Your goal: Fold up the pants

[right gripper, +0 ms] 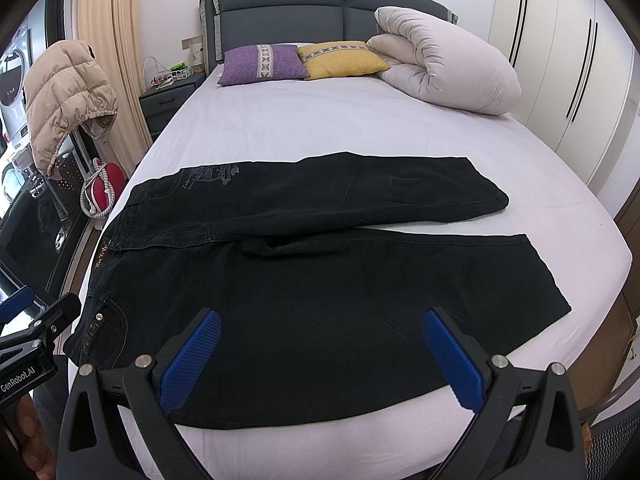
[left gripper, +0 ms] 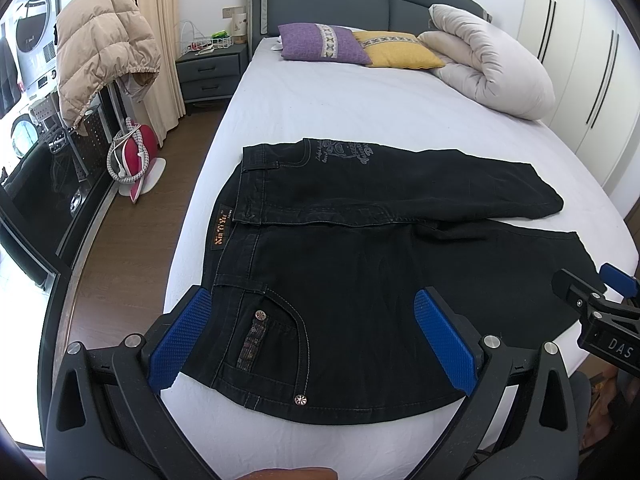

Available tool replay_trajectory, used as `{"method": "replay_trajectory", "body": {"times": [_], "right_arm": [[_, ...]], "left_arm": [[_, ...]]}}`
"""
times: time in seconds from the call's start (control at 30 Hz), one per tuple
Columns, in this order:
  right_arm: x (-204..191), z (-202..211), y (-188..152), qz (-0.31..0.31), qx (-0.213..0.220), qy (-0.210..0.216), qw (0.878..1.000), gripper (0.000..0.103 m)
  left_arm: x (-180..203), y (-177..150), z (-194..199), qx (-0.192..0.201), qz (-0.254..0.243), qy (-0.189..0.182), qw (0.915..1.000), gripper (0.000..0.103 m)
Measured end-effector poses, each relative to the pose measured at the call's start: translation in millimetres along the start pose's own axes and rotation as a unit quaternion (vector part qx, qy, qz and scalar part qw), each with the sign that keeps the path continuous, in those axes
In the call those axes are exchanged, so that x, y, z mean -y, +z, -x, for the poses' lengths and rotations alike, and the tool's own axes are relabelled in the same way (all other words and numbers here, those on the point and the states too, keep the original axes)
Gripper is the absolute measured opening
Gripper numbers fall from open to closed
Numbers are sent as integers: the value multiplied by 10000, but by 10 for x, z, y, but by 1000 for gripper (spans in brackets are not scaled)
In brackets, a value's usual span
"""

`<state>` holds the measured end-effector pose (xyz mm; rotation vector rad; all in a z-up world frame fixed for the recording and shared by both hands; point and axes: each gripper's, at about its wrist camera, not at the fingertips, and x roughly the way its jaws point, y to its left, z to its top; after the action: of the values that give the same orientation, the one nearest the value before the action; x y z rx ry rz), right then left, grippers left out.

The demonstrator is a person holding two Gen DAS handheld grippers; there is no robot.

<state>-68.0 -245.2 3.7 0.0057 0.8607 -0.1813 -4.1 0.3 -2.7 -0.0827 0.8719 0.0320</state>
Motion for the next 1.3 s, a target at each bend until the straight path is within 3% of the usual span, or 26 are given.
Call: {"method": "replay_trajectory", "body": {"times": [0.4, 0.57, 0.7, 0.77, 0.87, 0.93, 1.0, 1.1, 1.23, 1.3], "right_arm": [[-1, -16, -11, -2, -33, 11, 10000, 103], [-86, -117, -73, -34, -60, 99, 9999, 103], [24, -191, -12, -40, -54, 276, 9996, 103], [79, -260, 10, -66, -39, 405, 9992, 103], [153, -340, 86, -77, -17, 570, 9983, 103], [182, -406, 140, -23, 12, 670, 9977, 103], [203, -493, 198, 34, 21, 807, 9967, 103], [236, -610, 248, 117, -33, 979, 9951, 95], [260, -801, 281, 305, -203, 1350, 9902, 83], [271, -871, 301, 450, -220, 1496, 9875, 79]], "left_arm": [[31, -1, 0, 105, -188, 152, 9997, 103], [-85, 63, -52, 177, -114, -260, 9994, 103], [-248, 187, -228, 141, 63, -1056, 9943, 103], [-254, 239, -346, 60, -87, -1018, 9947, 103], [-292, 287, -434, 364, -185, -942, 9947, 103], [-272, 353, -615, -177, -323, -1048, 9938, 103], [-312, 438, -760, -314, -200, -826, 9959, 103], [-415, 727, -975, -127, -198, -921, 9955, 103], [-438, 1366, -1526, -1, -960, -1171, 9885, 103], [-482, 1704, -1865, -100, -1194, -1520, 9811, 103]]}}
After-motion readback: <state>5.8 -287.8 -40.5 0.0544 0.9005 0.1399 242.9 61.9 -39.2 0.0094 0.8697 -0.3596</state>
